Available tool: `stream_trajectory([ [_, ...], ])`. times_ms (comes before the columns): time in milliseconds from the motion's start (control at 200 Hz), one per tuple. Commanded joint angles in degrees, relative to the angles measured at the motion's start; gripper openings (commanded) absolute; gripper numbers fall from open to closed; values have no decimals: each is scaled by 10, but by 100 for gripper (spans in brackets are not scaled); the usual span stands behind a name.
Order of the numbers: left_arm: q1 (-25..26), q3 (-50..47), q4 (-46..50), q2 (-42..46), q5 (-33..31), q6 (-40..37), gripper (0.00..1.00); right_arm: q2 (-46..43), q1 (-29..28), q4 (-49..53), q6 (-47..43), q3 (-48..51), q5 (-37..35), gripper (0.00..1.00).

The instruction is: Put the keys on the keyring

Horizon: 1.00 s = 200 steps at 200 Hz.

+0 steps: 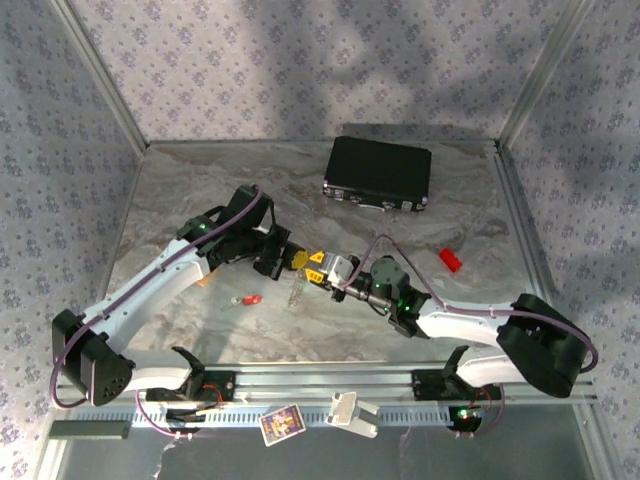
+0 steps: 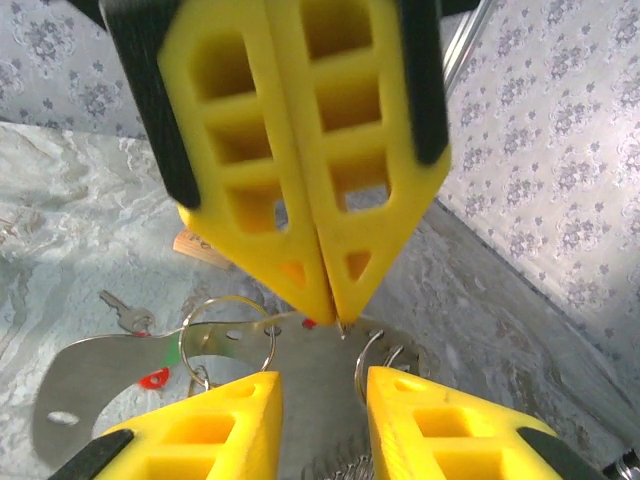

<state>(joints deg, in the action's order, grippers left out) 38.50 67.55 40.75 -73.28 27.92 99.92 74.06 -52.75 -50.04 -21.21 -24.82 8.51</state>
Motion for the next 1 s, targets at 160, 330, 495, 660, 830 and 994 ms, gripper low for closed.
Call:
stream_trajectory([
  [160,7,24,18,-3,35,69,0,19,-8,-63,2,-12,-30,28],
  [330,7,21,17,-5,40,70,0,10,-7,-67,2,-10,-29,27],
  [495,8,21,11,-9,45,68,0,4,-9,-63,1,-15,-14,26],
  [660,8,19,13,-7,47,68,0,6,-9,-70,4,-21,-6,23],
  [830,7,15,9,-5,47,70,0,-4,-9,-61,3,-23,-2,17],
  [994,9,12,3,-4,47,71,0,-3,-8,-60,5,-28,4,10],
])
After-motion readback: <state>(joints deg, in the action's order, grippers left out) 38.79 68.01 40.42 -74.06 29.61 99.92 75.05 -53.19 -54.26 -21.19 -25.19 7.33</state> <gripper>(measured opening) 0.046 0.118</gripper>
